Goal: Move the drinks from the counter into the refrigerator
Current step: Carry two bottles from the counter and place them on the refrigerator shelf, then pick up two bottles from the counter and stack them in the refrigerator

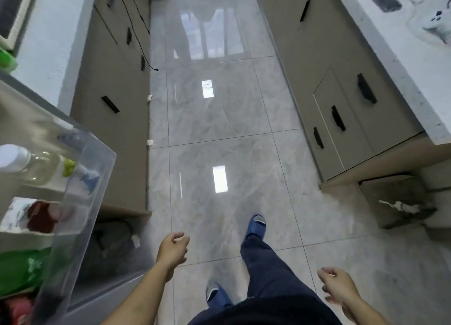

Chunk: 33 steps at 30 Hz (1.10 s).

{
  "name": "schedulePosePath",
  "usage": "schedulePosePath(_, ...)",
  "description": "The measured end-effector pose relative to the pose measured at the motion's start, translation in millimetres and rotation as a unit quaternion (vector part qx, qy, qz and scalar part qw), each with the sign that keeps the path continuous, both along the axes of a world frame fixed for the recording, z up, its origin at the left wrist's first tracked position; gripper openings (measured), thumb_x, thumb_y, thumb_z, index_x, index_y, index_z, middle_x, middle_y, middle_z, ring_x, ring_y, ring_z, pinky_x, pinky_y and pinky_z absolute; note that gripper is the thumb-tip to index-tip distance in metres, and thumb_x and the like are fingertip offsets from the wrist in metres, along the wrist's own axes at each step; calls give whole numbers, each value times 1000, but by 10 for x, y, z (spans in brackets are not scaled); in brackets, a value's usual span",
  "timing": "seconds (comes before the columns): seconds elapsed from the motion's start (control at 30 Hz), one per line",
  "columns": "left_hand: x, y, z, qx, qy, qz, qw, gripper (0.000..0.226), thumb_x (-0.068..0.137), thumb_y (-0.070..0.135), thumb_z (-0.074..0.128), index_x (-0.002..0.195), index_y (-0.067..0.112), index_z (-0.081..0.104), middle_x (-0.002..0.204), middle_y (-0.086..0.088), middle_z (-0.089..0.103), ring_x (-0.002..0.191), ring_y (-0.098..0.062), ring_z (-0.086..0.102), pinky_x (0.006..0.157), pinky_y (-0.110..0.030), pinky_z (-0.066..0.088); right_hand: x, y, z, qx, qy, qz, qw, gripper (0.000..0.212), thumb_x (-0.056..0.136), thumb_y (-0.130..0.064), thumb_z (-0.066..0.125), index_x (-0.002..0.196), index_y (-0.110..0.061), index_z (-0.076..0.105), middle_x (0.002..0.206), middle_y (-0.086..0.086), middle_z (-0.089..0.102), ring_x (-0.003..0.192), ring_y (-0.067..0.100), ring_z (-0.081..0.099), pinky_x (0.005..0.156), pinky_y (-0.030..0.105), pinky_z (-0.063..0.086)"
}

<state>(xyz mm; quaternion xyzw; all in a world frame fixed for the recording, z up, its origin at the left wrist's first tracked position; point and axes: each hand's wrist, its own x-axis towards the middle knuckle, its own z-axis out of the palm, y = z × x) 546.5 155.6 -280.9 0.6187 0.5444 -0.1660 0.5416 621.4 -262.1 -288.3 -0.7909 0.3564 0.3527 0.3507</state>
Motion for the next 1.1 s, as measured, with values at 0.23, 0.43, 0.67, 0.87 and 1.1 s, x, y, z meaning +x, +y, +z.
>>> schedulePosePath(0.23, 665, 70, 100, 42, 54, 67, 995, 28, 96, 21, 59, 121, 9, 57, 100, -16, 63, 84, -31, 60, 74, -36, 51, 1550, 401, 19, 12, 7, 94, 996, 8, 90, -18, 60, 95, -12, 59, 78, 8, 56, 69, 26, 53, 62, 30, 48)
schedulePosePath(0.43, 1263, 188, 144, 55, 63, 110, 990, 25, 94, 21, 61, 117, 11, 60, 103, -15, 66, 77, -27, 60, 69, -32, 51, 2964, 1224, 111, 73, -44, 172, 981, 27, 92, -26, 61, 116, -15, 59, 88, 7, 64, 74, 23, 62, 59, 28, 51)
schedulePosePath(0.67, 1802, 388, 7, 8, 67, 203, 977, 25, 96, 22, 60, 117, 9, 58, 109, -15, 64, 88, -29, 61, 75, -37, 52, 4111, 2330, 261, 127, -59, 266, 954, 25, 90, -27, 61, 113, -18, 59, 96, 1, 63, 82, 23, 65, 67, 34, 54)
schedulePosePath(0.87, 2520, 914, -95, -33, 34, 286, 957, 21, 99, 18, 57, 114, 4, 58, 106, -16, 64, 88, -30, 58, 81, -41, 51, 4935, 3086, 253, 143, -57, 308, 939, 12, 91, -18, 59, 102, -14, 58, 74, 1, 51, 59, 18, 45, 49, 24, 38)
schedulePosePath(1.1, 3390, 1781, 105, -30, -2, 349, 937, 12, 97, 17, 55, 103, 10, 62, 99, -11, 66, 85, -25, 60, 73, -33, 52, 5706, 3723, 231, 98, -30, 347, 932, 4, 91, -19, 59, 90, -15, 58, 75, 4, 52, 61, 20, 44, 47, 23, 37)
